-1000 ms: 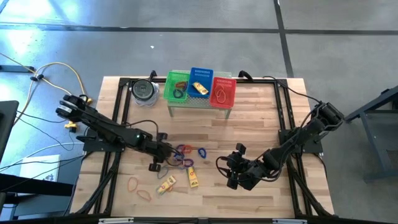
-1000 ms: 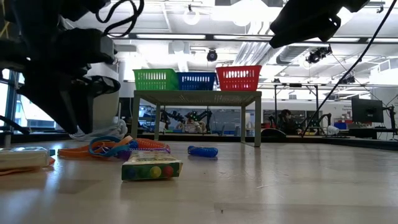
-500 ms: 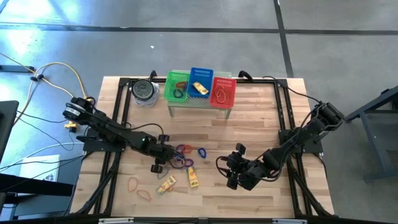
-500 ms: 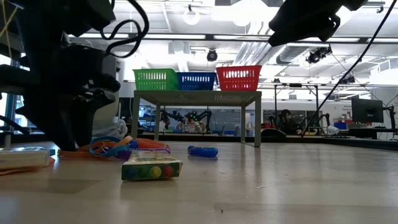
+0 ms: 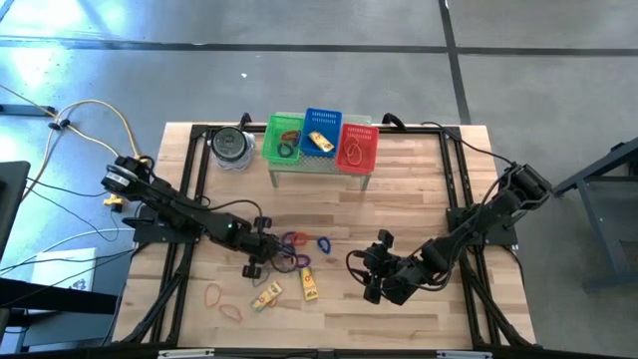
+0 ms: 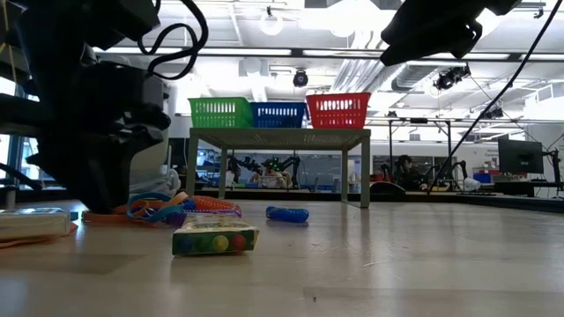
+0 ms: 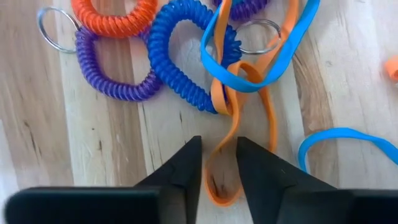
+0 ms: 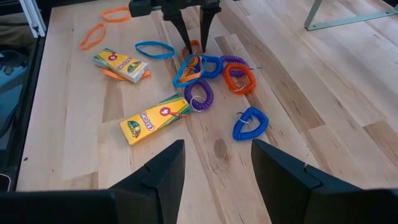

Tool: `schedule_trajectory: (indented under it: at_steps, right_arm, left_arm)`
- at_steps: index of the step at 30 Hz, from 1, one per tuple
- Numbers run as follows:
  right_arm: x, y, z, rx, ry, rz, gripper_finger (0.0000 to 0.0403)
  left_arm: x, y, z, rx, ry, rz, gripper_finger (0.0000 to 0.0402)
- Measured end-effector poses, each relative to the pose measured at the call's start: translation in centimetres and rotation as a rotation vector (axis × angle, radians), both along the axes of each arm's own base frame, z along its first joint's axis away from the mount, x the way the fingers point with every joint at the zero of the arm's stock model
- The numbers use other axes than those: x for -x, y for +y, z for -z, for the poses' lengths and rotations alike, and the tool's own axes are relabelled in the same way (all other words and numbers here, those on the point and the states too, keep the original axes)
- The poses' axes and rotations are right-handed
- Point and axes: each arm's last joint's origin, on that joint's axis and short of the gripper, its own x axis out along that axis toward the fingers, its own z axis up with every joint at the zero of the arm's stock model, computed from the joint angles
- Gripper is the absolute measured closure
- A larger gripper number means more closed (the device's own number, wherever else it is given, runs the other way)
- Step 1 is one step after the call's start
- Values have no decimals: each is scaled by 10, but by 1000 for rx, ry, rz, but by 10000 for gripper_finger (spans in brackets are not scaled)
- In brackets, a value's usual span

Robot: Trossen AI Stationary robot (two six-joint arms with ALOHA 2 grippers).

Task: Pick & Place Office Desk Supplies
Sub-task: Put the orange rubber band into the red bin on the shelf

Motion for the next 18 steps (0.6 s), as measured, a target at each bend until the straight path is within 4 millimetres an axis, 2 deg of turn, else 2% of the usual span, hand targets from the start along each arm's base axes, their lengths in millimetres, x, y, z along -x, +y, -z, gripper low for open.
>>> schedule_trajectory:
  at_steps: [7, 18]
  right_arm:
    - [0, 0, 0, 0, 0, 0, 230]
    - [0, 0, 0, 0, 0, 0, 230]
  left_arm:
    - [0, -1, 1, -40, -7, 9, 394]
    - [8, -12, -5, -100, -37, 50, 400]
